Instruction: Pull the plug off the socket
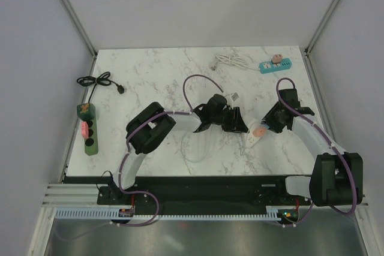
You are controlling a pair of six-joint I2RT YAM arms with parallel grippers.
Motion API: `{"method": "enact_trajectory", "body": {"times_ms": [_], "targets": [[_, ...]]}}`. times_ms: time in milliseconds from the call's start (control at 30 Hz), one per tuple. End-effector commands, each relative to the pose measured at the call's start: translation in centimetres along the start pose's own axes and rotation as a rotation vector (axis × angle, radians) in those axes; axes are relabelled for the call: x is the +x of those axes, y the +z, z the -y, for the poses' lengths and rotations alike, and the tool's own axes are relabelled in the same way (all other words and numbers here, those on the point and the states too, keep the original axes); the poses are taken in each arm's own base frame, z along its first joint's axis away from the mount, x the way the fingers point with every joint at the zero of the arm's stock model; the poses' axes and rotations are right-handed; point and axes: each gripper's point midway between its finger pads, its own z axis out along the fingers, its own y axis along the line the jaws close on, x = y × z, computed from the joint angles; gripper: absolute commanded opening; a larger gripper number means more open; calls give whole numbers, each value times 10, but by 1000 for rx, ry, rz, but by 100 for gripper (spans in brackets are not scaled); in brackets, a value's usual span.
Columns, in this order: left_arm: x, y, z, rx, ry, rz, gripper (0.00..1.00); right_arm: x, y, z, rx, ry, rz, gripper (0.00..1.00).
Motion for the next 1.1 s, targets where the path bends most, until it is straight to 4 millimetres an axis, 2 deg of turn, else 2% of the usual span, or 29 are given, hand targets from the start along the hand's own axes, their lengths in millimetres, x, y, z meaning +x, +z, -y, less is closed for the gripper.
{"method": "enact_trajectory", "body": {"times_ms": [0,167,400,633,733,800,833,900,967,1067], "targets": [[14,-4,-67,-271,77,0,2,-19,-18,-19,-43,-68,40,0],[20,-6,-79,-312,126,-5,2,-14,-20,-23,-72,-92,9,0],[23,-2,-82,-304,144,-14,2,-9,-16,-19,-59,-167,-28,0],[23,1,-86,-328,116,-22,2,-18,-31,-18,-76,-231,44,0],[23,2,-88,-338,103,-25,2,-8,-30,-26,-125,-262,-29,0],[23,2,-89,-343,103,-25,2,-12,-33,-27,-114,-287,-19,0],[23,2,-89,-344,101,-25,2,-20,-34,-18,-52,-294,23,0],[23,3,-89,-346,100,-23,2,-32,-41,-14,-23,-311,87,0],[24,3,-91,-348,98,-27,2,-34,-45,-13,-24,-324,95,0],[23,4,-91,-348,95,-27,2,-23,-46,-18,-67,-320,52,0]]}}
